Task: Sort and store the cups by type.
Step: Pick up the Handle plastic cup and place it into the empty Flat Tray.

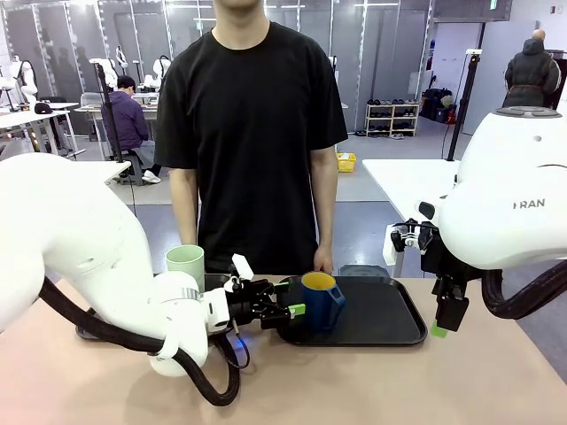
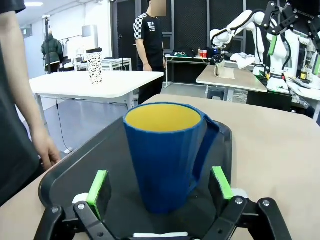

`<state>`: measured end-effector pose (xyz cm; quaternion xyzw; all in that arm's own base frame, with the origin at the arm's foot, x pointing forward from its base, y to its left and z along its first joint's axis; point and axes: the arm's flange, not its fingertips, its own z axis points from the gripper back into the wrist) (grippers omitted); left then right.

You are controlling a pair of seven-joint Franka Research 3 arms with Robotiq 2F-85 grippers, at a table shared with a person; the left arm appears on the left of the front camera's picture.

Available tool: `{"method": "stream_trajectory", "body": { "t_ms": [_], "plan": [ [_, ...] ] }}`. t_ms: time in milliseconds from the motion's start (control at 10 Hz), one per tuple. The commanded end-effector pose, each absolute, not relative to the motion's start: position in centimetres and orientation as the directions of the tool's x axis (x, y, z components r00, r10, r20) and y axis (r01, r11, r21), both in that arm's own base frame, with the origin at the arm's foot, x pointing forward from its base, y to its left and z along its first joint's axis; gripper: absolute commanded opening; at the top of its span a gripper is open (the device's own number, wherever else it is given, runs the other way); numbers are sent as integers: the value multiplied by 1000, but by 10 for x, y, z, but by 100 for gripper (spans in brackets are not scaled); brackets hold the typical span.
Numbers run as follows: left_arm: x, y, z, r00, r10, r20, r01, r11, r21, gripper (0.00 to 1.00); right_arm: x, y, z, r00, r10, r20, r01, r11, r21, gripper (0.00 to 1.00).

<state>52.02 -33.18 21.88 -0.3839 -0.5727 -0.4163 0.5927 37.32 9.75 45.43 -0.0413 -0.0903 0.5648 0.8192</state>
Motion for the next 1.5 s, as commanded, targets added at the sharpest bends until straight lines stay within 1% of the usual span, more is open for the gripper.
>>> {"method": "stream_trajectory", "body": {
  "t_ms": [0, 300, 500, 700, 1000, 1100, 1200, 1300, 1400],
  "plan": [
    [460, -342, 193, -66, -63, 996, 918, 387, 85, 100, 371, 98, 456, 365, 927, 87, -910, 375, -177, 100],
    [442, -330, 203, -54, -133, 990, 913, 395, 103, 100, 371, 98, 456, 365, 927, 87, -910, 375, -177, 100],
    [434, -325, 210, -26, -219, 975, 918, 382, 110, 100, 371, 98, 456, 365, 927, 87, -910, 375, -177, 100],
    [428, -318, 226, -10, -304, 952, 903, 407, 140, 100, 371, 98, 456, 365, 927, 87, -910, 375, -177, 100],
    [423, -311, 247, -14, -388, 921, 897, 402, 183, 100, 371, 98, 456, 365, 927, 87, -910, 375, -177, 100],
    [423, -308, 250, 0, -407, 914, 907, 385, 171, 100, 371, 98, 456, 365, 927, 87, -910, 375, -177, 100],
    [422, -304, 253, -17, -422, 907, 915, 360, 184, 100, 371, 98, 456, 365, 927, 87, -910, 375, -177, 100],
    [446, -315, 247, 22, -368, 930, 905, 402, 138, 100, 371, 98, 456, 365, 927, 87, -910, 375, -177, 100],
    [446, -315, 247, 22, -368, 930, 905, 402, 138, 100, 371, 98, 456, 365, 927, 87, -910, 375, -177, 100]
  ]
}}
